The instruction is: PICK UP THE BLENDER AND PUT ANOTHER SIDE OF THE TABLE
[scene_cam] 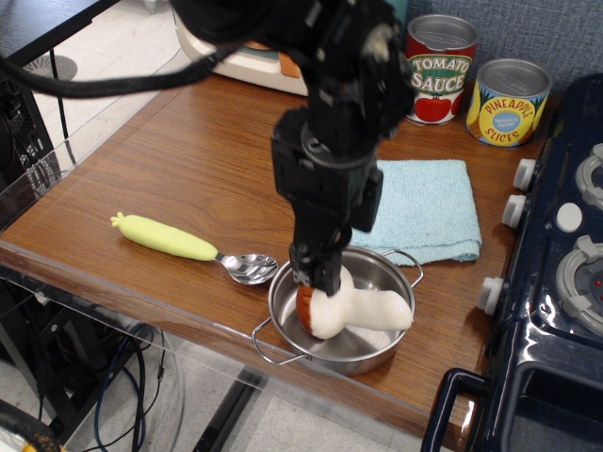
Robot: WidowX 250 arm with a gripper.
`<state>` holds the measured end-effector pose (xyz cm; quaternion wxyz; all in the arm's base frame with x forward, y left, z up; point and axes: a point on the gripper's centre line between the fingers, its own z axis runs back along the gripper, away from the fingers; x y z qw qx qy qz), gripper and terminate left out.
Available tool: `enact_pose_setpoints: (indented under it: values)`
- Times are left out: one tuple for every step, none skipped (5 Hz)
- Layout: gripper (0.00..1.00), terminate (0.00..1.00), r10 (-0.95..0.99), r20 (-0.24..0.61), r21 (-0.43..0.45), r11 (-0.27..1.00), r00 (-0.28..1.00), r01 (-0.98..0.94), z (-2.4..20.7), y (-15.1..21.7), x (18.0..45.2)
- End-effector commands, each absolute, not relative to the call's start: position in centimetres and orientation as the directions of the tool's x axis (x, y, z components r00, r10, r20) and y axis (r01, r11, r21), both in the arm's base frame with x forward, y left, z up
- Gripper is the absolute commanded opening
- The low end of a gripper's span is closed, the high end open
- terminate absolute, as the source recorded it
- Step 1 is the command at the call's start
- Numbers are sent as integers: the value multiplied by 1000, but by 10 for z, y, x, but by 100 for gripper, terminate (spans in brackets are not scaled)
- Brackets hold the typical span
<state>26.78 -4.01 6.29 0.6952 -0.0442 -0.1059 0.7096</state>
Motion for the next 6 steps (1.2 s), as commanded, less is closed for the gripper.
enact_pose_setpoints:
  values:
    - [100, 0, 991, 124, -205, -31, -57, -978, 53, -36, 270]
    - [0, 0, 988, 140, -185, -41, -68, -982, 41, -32, 272]
    - [0, 0, 988, 137, -177, -42, -67, -983, 39, -32, 274]
    - [0, 0, 987, 148, -168, -38, -63, -985, 37, -32, 276]
    - [0, 0, 987, 145, -164, -38, -63, -986, 37, -30, 278]
    - [0, 0, 990, 119, -176, -49, -70, -983, 50, -25, 282]
